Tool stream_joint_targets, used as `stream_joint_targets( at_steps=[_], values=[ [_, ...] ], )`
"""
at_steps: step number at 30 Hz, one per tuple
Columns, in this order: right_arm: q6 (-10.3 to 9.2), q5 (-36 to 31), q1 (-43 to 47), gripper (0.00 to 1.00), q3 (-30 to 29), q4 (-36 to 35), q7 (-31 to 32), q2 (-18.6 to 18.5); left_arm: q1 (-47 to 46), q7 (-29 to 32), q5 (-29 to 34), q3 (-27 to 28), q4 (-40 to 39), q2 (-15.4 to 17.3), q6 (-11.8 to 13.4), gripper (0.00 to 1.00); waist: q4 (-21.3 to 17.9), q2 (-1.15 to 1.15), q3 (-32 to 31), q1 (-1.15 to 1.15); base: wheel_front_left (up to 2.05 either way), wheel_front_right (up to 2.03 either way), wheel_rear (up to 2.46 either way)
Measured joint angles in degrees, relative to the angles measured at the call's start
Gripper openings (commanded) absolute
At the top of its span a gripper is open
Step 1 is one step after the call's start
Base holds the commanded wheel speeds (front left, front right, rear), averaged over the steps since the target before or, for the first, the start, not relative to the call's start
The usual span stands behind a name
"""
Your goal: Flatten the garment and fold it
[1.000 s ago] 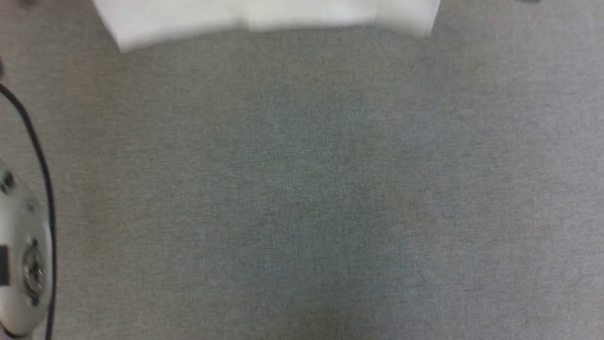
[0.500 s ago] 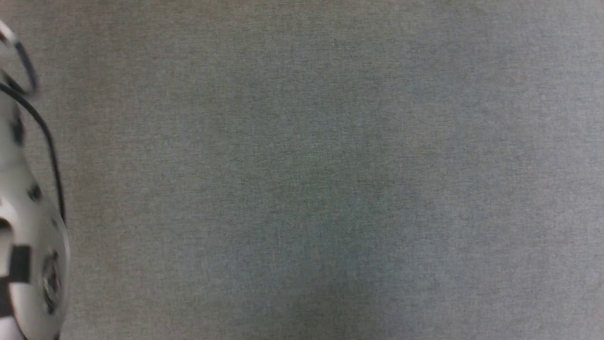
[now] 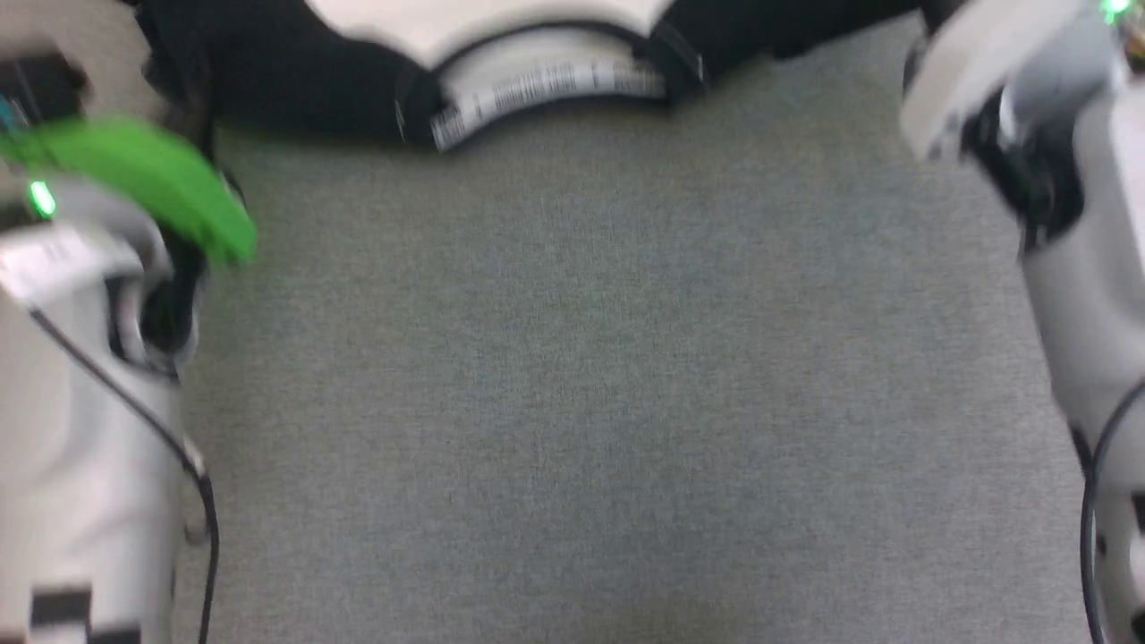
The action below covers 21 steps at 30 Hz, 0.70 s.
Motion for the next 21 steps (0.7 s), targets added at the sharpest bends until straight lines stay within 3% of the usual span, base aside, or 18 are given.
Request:
stream_joint_targets(
  at_steps=[6,11,16,17,21],
  values=[
    [-0.01,4.02,16.30,0.00,-1.33,-10.05,5.98,-3.43,18.53,6.43,-4.37,1.47,-11.90,-0.80,2.54,0.00,0.12,0.00,-5.21,-0.01,0.00,0.00,0.00],
    [0.02,3.23,29.38,0.00,-7.88,-20.54,10.84,-3.38,30.82,8.84,-6.56,2.61,-21.78,-2.09,5.46,0.00,0.59,0.00,-9.10,-0.01,0.00,0.00,0.00],
    [0.02,0.13,42.41,0.00,-15.15,-32.20,16.85,1.58,39.91,9.67,-6.75,3.03,-28.26,-3.68,8.14,0.00,1.44,0.00,-12.05,-0.01,0.00,0.00,0.00],
    [0.02,-2.15,49.36,0.00,-17.96,-37.94,20.90,4.70,44.63,10.46,-6.90,2.86,-30.72,-4.32,9.34,0.00,2.05,0.00,-13.28,-0.01,0.00,0.00,0.00],
    [0.02,-4.89,56.34,0.00,-20.86,-42.67,24.99,7.89,49.30,11.07,-6.91,2.37,-32.49,-5.27,10.37,0.00,2.96,0.00,-14.28,-0.01,0.00,0.00,0.00]
  ],
)
